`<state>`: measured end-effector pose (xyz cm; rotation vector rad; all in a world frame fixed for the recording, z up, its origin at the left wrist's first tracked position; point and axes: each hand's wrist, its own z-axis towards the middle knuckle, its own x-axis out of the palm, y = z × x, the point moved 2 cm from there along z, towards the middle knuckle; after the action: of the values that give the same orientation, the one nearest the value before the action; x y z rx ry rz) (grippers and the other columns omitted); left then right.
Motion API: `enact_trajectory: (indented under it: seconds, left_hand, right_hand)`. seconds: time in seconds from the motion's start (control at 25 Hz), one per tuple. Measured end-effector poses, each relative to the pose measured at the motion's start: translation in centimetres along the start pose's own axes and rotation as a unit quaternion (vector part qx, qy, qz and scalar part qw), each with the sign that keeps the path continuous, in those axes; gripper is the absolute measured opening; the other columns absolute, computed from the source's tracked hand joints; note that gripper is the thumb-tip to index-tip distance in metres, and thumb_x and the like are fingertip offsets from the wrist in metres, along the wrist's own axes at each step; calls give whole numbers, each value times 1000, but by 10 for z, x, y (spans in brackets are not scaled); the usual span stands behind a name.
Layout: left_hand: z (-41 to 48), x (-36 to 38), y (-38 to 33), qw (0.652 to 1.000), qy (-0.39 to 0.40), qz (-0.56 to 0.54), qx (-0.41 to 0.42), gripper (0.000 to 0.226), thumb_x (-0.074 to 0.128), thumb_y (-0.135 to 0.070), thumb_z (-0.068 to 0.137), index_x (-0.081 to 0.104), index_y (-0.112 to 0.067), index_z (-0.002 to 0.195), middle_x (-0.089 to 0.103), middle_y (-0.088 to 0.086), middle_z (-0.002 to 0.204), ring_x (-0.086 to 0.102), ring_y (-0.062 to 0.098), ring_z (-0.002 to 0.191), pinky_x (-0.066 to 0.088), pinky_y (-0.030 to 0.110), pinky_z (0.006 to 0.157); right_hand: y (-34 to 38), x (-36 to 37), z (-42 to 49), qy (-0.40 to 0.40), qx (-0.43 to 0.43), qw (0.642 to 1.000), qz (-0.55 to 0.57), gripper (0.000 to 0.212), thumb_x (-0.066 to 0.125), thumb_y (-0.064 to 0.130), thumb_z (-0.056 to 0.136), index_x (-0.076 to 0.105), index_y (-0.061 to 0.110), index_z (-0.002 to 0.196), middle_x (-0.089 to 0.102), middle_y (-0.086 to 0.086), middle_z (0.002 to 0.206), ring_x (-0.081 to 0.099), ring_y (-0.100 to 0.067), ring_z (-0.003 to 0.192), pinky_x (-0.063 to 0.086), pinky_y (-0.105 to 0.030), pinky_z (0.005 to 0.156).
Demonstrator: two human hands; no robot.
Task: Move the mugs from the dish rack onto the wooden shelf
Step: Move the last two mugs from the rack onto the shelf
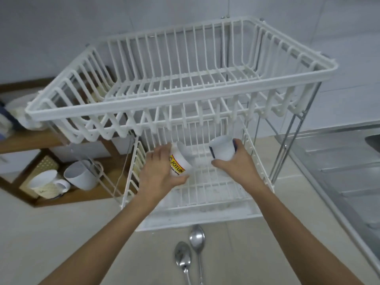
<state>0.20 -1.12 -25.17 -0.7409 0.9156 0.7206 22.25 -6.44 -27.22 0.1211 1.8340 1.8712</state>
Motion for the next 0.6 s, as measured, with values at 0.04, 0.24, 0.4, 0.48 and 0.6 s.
enact_trajectory:
  seconds: [0.04,0.24,0.4,0.48,0.6]
  left_hand:
    - [-21,-12,1,995,-18,-87,-44,99,84,-52,49,45,-16,133,56,0,121,53,20,110,48,35,89]
    - [-120,-66,14,934,-65,-314,-161,86,79,-56,42,35,-51,115,52,-45,105,56,-17,96,47,12,72]
    - [-175,-99,47,920,-185,-286,-195,82,75,-52,40,34,-49,112,53,-39,103,51,-21,89,44,1,70]
    - [-191,-115,72,904,-240,-280,-218,77,75,-49,43,35,-47,109,51,-29,102,51,-18,87,41,-5,71]
    - [-202,-132,114,876,-294,-285,-255,68,75,-48,50,39,-42,108,52,-29,100,53,-23,89,42,-4,68]
  right_hand:
    - [6,-2,-13,9,-11,999,36,62,82,39,54,45,44,104,59,19,95,60,0,81,47,-11,49]
    - [49,7,-75,157,-87,982,65,62,86,39,55,52,60,102,64,27,103,63,4,93,52,-12,63]
    - [85,44,-117,273,-119,953,50,67,86,40,54,54,49,112,67,17,110,65,-6,100,55,-21,74]
    - [102,73,-135,312,-145,938,42,73,86,41,55,52,43,119,65,13,115,62,-10,107,56,-27,81]
    - [125,120,-155,342,-175,922,46,76,86,41,56,49,43,122,62,18,116,60,-8,109,55,-24,81]
